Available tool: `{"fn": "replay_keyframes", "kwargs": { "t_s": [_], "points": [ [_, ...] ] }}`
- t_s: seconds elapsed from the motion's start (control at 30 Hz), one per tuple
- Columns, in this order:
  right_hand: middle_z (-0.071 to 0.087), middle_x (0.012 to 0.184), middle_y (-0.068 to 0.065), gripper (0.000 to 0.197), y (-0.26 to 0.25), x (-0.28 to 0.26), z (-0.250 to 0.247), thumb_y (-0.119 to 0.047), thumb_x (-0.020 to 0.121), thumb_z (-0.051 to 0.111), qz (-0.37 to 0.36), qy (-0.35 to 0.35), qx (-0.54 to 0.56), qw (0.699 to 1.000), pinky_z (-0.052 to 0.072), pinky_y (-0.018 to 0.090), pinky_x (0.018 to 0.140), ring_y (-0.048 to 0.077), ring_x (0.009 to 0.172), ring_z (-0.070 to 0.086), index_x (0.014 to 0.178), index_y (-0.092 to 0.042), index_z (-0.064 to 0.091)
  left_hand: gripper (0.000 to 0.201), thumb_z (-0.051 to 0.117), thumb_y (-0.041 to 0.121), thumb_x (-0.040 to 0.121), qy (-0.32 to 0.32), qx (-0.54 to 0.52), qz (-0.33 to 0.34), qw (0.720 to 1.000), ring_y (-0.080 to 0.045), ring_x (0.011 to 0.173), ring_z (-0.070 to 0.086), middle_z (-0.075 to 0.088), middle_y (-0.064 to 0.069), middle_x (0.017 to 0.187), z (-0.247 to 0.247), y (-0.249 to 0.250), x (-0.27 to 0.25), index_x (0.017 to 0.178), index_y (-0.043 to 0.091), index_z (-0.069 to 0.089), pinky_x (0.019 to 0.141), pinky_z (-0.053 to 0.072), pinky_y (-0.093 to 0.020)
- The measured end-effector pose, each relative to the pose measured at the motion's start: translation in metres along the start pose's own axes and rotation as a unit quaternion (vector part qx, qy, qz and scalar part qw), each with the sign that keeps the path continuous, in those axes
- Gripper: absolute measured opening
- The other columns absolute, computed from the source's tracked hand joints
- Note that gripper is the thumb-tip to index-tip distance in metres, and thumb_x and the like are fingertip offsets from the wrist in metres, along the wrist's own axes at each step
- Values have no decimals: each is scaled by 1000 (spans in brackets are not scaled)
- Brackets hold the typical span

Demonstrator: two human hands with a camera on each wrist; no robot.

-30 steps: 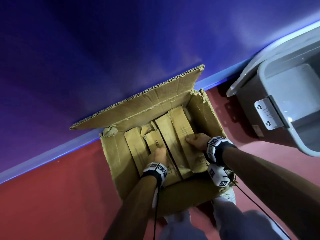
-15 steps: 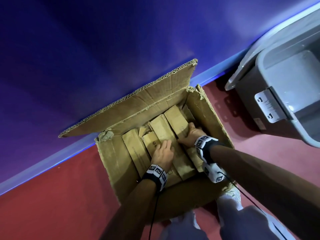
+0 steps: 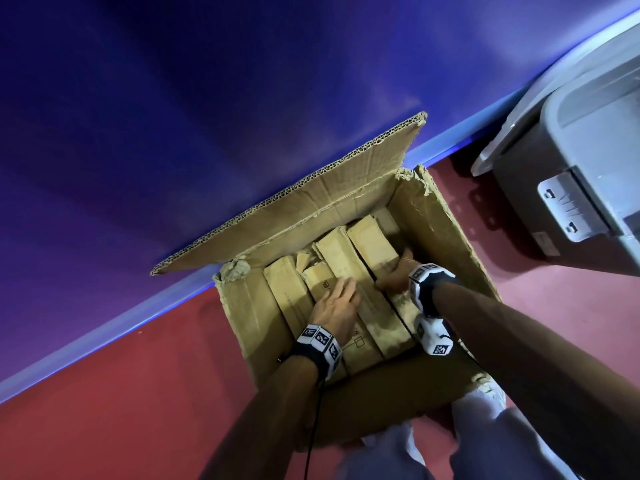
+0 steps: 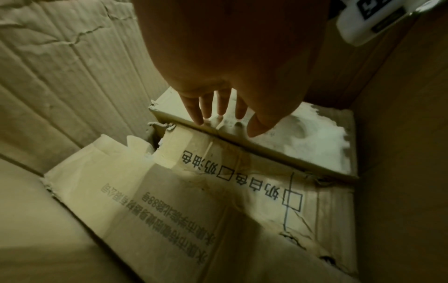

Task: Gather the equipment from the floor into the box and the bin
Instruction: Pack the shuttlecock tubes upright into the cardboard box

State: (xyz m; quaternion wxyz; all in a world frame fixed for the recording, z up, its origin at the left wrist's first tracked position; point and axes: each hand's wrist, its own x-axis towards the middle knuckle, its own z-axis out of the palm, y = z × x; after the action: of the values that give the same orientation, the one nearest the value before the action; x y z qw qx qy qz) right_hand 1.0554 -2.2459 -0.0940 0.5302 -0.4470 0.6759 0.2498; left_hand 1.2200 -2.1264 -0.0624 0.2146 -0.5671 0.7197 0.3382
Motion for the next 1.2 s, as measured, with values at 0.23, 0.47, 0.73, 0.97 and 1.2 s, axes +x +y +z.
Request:
{"fn": "replay_keyframes", "kwargs": {
  "t_s": [0.23,0.47,0.73,0.97,1.2],
  "points": [
    [57,117,15,110,10,3,15,-43,82,81,-37,3,8,999,50,38,95,31,105,57,157,-9,8,78,59,4,95,-53,16,-14,998,-29,160,1,2,-4,173,-18,4,-7,163,18,24,128,17,-47],
    [26,161,25,122,39,-22,1,-55,86,76,-21,17,-68,997,41,43,113,41,145,39,163,-10,-6,87,52,-5,94,-109,-4,-53,993,-29,161,1,-4,1,174,-28,15,-22,166,24,12,128,9,-44],
    [48,155,9,84,35,-141,-55,-60,92,60,-93,37,-33,994,42,35,113,28,140,49,156,-11,38,67,46,19,102,-38,-85,-90,992,-27,158,20,11,6,173,-129,60,-85,163,29,22,126,26,-45],
    [67,132,13,45,-13,-366,-166,-37,102,58,-243,138,51,959,46,31,99,28,123,62,138,-11,58,50,56,27,96,162,-208,-67,962,-26,134,51,54,-2,145,-293,129,-179,145,23,51,112,43,-43],
    [72,117,2,31,-35,-625,-250,-32,98,68,-399,274,182,856,52,29,97,15,105,67,123,-15,67,28,57,38,92,401,-343,17,849,-9,105,67,71,9,112,-492,213,-371,114,25,70,90,56,-41]
  ]
}}
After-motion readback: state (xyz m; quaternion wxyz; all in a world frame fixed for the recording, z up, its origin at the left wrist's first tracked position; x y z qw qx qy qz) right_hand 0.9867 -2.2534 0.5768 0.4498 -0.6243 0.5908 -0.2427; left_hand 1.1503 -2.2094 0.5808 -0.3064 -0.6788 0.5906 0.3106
